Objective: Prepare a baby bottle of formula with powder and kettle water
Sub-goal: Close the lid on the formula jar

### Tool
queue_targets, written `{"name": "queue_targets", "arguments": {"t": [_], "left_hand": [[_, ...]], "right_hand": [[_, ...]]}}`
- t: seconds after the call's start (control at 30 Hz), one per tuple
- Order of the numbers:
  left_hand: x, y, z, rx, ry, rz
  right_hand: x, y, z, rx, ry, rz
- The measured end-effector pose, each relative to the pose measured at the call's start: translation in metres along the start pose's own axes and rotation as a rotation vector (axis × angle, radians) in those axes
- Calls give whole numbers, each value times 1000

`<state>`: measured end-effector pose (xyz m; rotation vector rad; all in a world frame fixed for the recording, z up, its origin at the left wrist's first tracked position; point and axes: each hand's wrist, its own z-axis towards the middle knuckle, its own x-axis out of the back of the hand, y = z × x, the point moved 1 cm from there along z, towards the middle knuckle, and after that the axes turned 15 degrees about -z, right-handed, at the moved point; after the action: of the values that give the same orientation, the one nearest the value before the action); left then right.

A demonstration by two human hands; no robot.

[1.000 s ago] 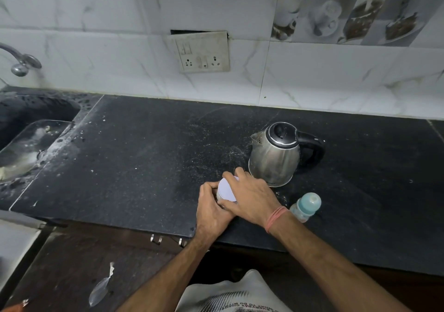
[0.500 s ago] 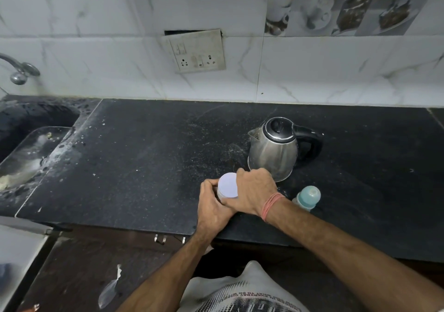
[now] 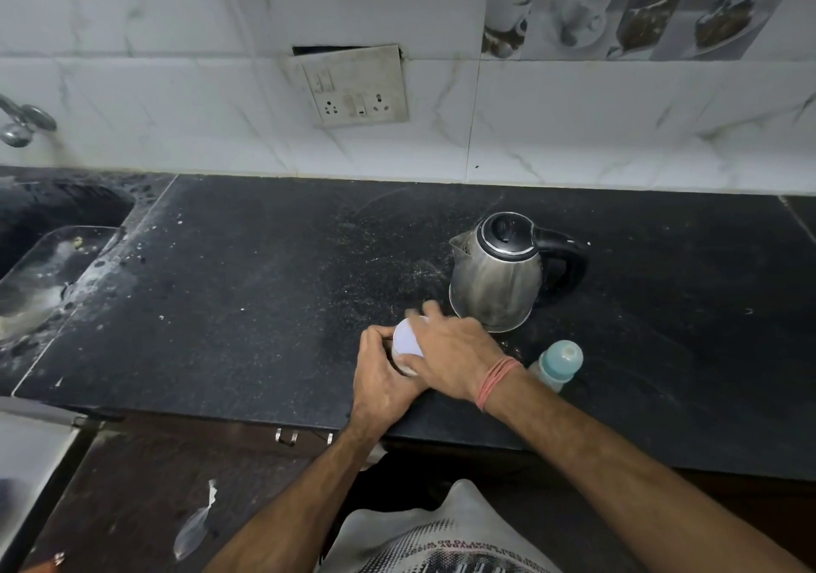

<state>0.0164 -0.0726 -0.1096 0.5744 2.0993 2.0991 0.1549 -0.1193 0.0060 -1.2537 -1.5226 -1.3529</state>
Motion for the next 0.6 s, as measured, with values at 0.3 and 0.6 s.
{"name": "queue_targets", "arguments": {"t": [0.3,0.6], "left_hand": [[2,-3,1,-17,-11,-10],[-2,-2,0,-4,18,71]], "right_hand": [[12,9,-6,165,16,138],[-18,-12,9,-83,46,-111]]}}
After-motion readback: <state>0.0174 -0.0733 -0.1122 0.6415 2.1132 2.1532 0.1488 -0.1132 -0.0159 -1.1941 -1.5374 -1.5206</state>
